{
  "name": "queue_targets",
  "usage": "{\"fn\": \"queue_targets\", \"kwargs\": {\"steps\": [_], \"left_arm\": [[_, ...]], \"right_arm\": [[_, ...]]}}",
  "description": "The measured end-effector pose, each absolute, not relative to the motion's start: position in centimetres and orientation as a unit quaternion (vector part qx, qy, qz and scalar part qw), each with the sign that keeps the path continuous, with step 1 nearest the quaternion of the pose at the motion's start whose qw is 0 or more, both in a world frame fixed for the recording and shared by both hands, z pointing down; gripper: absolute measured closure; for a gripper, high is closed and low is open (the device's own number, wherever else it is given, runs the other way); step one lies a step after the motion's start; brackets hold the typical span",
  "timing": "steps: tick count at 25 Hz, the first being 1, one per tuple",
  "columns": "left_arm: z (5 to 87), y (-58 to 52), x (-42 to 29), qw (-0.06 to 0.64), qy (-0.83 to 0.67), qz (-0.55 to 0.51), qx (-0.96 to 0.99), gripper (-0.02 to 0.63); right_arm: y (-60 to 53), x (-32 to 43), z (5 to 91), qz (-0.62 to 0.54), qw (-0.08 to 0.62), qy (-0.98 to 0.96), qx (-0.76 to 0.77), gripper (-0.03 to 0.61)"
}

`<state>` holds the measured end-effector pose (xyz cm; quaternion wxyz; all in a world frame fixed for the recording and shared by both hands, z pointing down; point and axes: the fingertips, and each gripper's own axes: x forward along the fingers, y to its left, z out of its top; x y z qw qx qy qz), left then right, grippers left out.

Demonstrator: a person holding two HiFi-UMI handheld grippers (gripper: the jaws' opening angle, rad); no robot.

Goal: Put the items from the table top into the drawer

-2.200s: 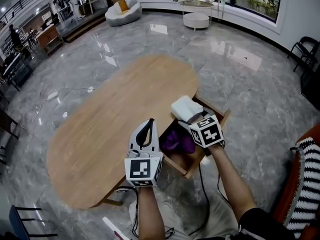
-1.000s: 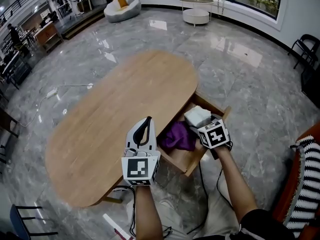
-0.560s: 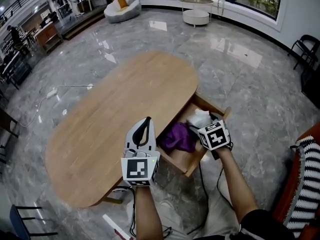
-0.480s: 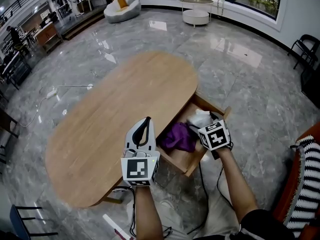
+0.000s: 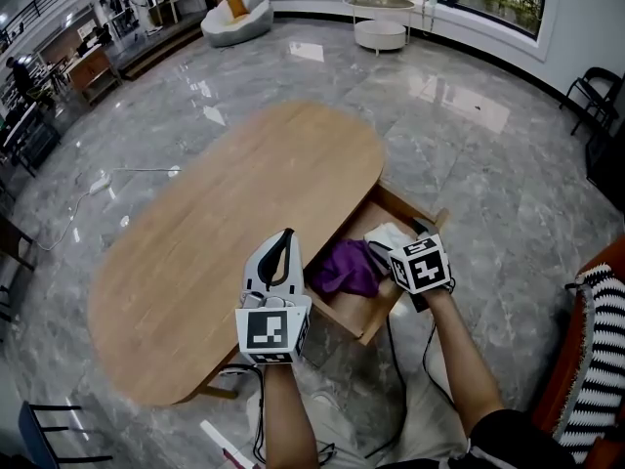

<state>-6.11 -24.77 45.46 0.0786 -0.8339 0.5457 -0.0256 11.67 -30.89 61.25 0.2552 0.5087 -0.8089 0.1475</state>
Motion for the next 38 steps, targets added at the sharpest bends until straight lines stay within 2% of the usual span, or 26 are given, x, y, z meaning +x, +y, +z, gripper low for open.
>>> {"fn": "queue_targets", "kwargs": {"steps": [17, 27, 29, 30, 33, 35, 38], "left_arm": [[45.6, -25.0, -6.1, 0.078, 0.546, -0.026, -0.834, 0.609], [45.5, -25.2, -5.9, 0.075, 0.546, -0.022, -0.834, 0.609], [45.4, -25.1, -5.9, 0.074, 0.545, -0.022, -0.835, 0.611], [45.3, -25.1, -5.9, 0.074, 0.546, -0.022, -0.835, 0.61], [45.3, -25.0, -6.0, 0.075, 0.548, -0.017, -0.833, 0.609], [45.3, -25.0, -6.2, 0.076, 0.548, -0.012, -0.833, 0.609], [45.3, -25.1, -6.2, 0.074, 0.546, -0.007, -0.834, 0.61]], "right_arm": [[-30.9, 11.8, 59.6, 0.15, 0.231, -0.819, 0.504, 0.141], [-30.7, 9.3, 56.2, 0.122, 0.201, -0.837, 0.494, 0.157], [-30.7, 8.8, 55.2, 0.115, 0.192, -0.84, 0.494, 0.19], [-30.7, 8.6, 54.7, 0.109, 0.187, -0.841, 0.496, 0.225], [-30.8, 8.7, 53.3, 0.079, 0.174, -0.836, 0.514, 0.425], [-30.7, 8.5, 52.4, 0.064, 0.162, -0.837, 0.518, 0.506], [-30.4, 7.9, 50.9, 0.06, 0.129, -0.849, 0.509, 0.54]]}}
